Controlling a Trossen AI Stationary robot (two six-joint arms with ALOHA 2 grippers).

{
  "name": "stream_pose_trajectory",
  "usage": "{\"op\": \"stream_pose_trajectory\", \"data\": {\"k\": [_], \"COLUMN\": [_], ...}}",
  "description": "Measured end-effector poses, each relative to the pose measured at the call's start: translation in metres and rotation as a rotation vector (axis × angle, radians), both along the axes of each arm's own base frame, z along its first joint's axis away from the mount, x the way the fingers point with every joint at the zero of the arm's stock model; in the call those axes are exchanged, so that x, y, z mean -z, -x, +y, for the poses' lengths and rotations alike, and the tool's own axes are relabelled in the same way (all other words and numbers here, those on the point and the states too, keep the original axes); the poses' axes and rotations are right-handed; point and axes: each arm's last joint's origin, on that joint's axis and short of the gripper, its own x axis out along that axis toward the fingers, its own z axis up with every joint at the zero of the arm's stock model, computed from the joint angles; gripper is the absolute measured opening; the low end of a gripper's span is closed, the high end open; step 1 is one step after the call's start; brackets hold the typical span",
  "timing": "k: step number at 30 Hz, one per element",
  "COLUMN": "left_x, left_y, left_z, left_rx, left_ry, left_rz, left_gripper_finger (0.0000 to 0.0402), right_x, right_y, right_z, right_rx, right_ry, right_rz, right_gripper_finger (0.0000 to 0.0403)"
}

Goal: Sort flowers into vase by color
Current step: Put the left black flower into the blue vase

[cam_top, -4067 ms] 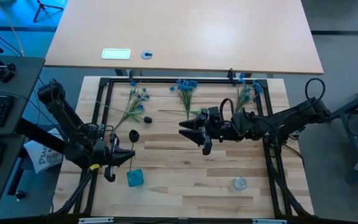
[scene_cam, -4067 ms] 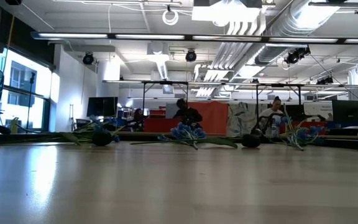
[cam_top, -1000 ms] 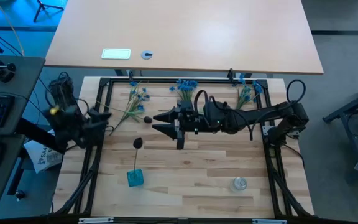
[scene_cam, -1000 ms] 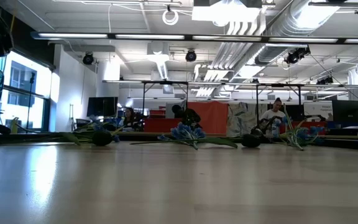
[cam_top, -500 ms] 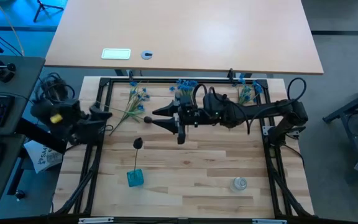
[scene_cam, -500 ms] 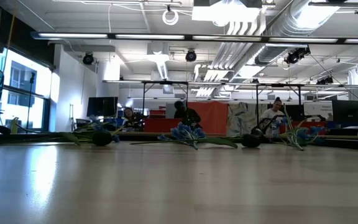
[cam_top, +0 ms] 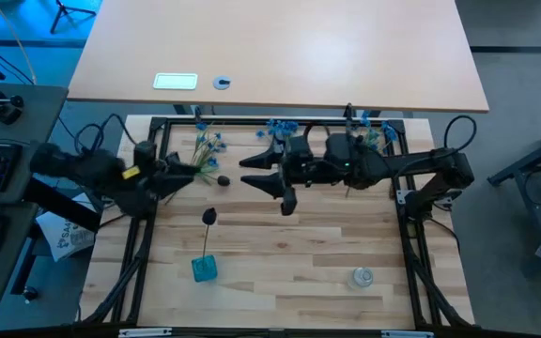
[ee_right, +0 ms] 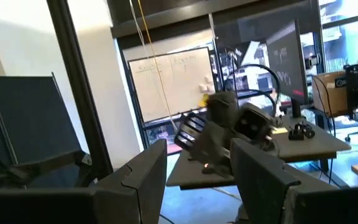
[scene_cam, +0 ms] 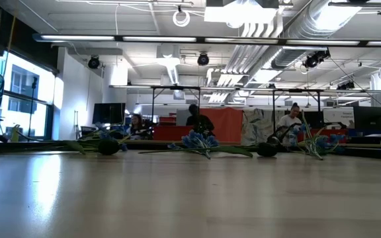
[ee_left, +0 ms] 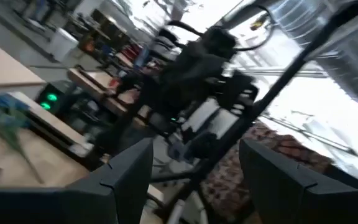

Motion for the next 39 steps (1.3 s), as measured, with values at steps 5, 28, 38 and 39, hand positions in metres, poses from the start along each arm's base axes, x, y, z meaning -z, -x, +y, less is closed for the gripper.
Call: {"op": "stream_pose_trajectory", "data": {"k": [5, 28, 38, 39], "left_x": [-0.007, 0.074, 0.126, 0.13], "left_y": [-0.008, -0.012, -0.032, -0.034], "left_z": [0.031, 0.155, 0.177, 0.179], "left_rx": [-0.068, -0.344, -0.148, -0.113], "left_ry": [-0.046, 0.058, -0.052, -0.061], "left_rz": [0.097, 1.309, 1.778, 1.806], "left_gripper_finger": [0.0227, 0.0227, 0.0227, 0.0227], "right_x": [-0.008, 0.014, 0.023, 0.024], "right_y": [0.01, 0.014, 0.014, 0.014], "right_z": [0.004, 0.025, 0.023, 0.023], "right_rx": [-0.013, -0.069, -0.063, -0.063], "right_ry": [0.001, 0.057, 0.072, 0.07], "right_rz": [0.002, 0.248, 0.34, 0.35], "right_gripper_finger": [0.0172, 0.0172, 0.0172, 0.0172]}}
